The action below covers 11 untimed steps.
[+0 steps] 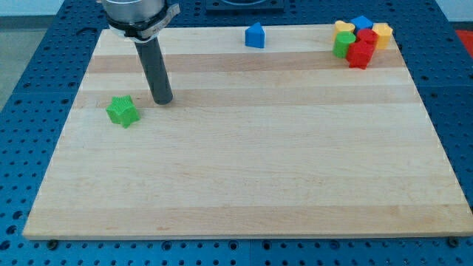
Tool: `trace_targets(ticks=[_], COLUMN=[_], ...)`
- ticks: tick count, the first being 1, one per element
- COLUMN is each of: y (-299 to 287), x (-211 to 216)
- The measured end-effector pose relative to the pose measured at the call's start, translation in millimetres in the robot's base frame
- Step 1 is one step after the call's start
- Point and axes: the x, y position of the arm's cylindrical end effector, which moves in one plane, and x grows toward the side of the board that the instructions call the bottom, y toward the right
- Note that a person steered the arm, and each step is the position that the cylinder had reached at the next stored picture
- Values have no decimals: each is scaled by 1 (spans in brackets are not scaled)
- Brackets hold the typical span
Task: Push the green star left a bit
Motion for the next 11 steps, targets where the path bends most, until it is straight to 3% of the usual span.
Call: trace_targets(ticks=[11], y=[-133], x=[2])
